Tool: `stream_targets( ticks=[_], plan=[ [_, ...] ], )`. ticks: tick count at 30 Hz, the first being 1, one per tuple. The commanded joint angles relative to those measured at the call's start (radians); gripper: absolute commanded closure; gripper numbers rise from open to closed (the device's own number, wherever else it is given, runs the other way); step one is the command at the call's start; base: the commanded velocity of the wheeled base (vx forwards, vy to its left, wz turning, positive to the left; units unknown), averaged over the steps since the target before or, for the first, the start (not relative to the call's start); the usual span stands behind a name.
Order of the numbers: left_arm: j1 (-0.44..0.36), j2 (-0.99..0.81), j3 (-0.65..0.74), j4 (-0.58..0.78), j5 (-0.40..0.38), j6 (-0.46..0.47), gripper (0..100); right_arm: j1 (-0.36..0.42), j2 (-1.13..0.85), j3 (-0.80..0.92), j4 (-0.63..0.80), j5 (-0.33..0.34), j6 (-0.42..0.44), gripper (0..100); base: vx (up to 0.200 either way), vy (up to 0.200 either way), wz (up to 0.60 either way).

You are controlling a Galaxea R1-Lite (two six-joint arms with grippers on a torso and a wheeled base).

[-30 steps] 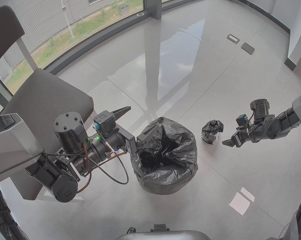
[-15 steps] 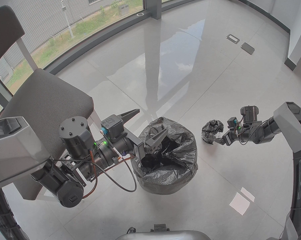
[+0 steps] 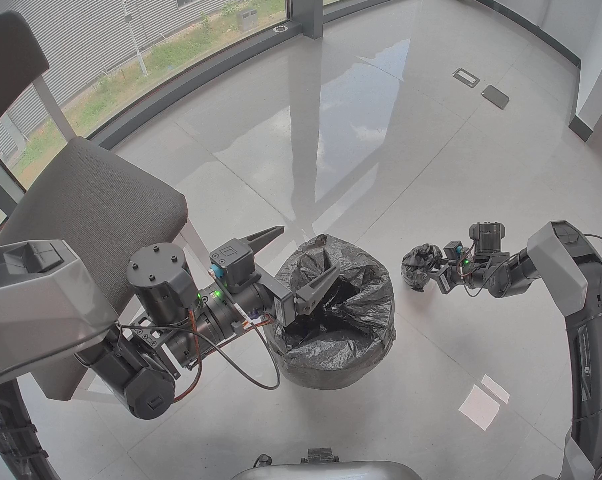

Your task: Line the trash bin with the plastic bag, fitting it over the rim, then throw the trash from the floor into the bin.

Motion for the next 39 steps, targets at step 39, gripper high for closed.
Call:
stream_targets(
  ticks=[39],
  plan=[
    [0.034, 0.027, 0.013, -0.04, 0.0, -0.005, 0, 0.036, -0.427, 0.308, 0.002, 0.026, -0.008, 100, 0.0, 0.0, 0.0]
  ],
)
